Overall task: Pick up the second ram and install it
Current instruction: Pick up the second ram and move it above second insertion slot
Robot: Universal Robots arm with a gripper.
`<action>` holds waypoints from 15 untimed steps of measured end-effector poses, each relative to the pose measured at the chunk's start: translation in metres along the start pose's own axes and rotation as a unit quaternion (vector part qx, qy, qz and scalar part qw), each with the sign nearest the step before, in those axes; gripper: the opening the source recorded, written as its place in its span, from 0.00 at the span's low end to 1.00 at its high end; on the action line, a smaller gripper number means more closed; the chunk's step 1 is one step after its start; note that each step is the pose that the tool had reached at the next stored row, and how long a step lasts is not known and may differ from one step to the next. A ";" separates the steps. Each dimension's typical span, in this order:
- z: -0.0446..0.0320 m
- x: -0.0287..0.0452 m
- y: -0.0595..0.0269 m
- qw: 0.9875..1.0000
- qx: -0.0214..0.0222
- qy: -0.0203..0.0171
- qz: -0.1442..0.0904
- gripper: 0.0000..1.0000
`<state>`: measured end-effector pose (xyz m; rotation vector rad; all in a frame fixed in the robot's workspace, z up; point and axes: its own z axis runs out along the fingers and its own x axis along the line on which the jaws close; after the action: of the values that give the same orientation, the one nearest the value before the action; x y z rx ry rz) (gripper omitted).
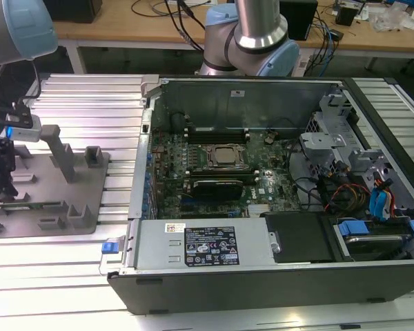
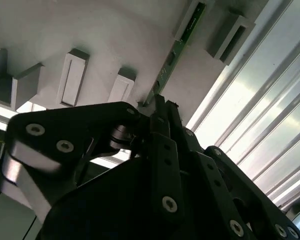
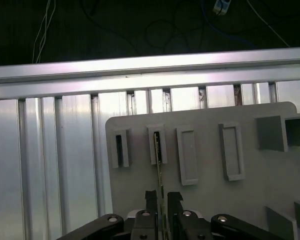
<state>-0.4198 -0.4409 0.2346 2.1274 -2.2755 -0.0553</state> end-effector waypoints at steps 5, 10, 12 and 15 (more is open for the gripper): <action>0.0049 0.0000 -0.0002 1.000 0.000 0.000 -0.004 0.28; 0.0113 -0.0002 0.0000 0.998 0.000 0.003 -0.056 0.28; 0.0146 -0.0002 0.0000 0.998 0.000 0.003 -0.062 0.28; 0.0219 -0.0002 -0.0002 0.998 0.000 0.003 -0.064 0.28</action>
<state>-0.4205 -0.4406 0.2127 2.2676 -2.1333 -0.0530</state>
